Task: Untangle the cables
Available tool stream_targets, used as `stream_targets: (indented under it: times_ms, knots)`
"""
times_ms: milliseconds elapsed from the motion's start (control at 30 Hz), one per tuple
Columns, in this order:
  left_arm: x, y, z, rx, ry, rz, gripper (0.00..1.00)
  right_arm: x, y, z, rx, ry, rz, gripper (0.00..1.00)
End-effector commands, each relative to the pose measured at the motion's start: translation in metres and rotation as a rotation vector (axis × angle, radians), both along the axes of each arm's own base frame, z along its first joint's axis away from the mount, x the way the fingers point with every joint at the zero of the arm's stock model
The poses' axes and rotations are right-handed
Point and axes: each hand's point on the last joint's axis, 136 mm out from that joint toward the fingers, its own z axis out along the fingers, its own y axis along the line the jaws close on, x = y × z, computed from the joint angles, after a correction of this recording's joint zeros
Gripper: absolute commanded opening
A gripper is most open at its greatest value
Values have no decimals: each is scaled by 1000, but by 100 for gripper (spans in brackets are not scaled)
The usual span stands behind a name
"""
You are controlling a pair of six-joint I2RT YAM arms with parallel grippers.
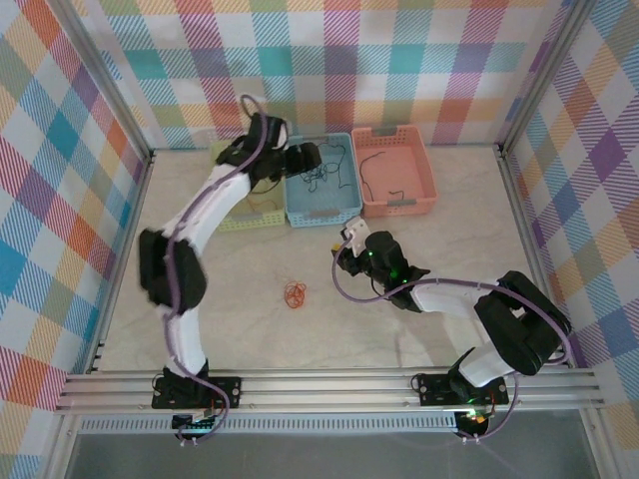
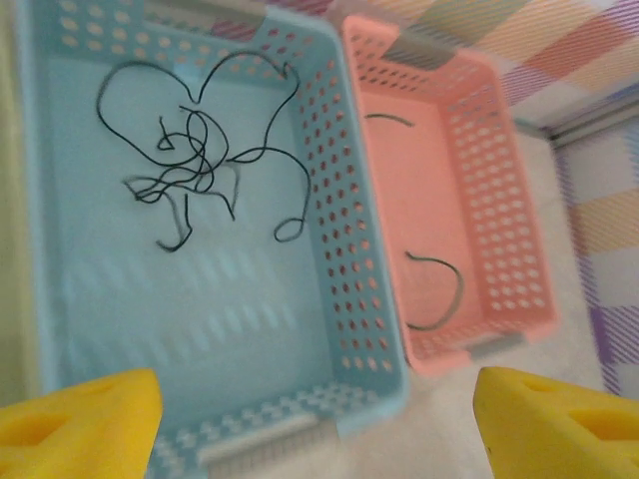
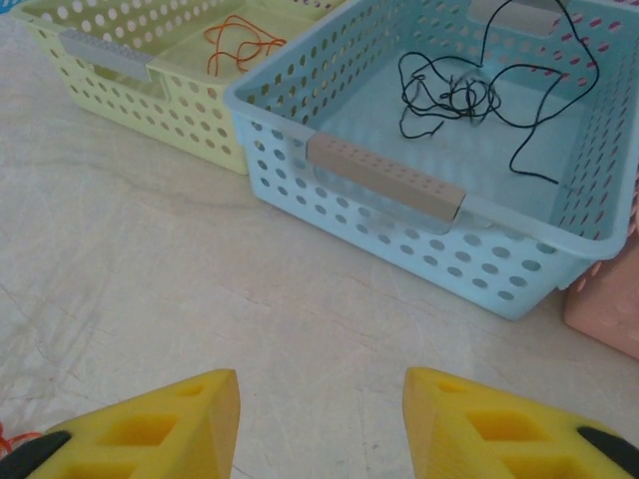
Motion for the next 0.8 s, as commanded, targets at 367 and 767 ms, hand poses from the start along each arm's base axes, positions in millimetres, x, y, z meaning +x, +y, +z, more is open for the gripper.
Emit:
stream_targets:
  times_ms: [367, 767]
  knots:
    - [-188, 67, -17, -213, -195, 20, 78, -29, 68, -16, 66, 210, 359, 49]
    - [-226, 68, -43, -201, -92, -52, 78, -38, 90, -71, -81, 475, 434, 50]
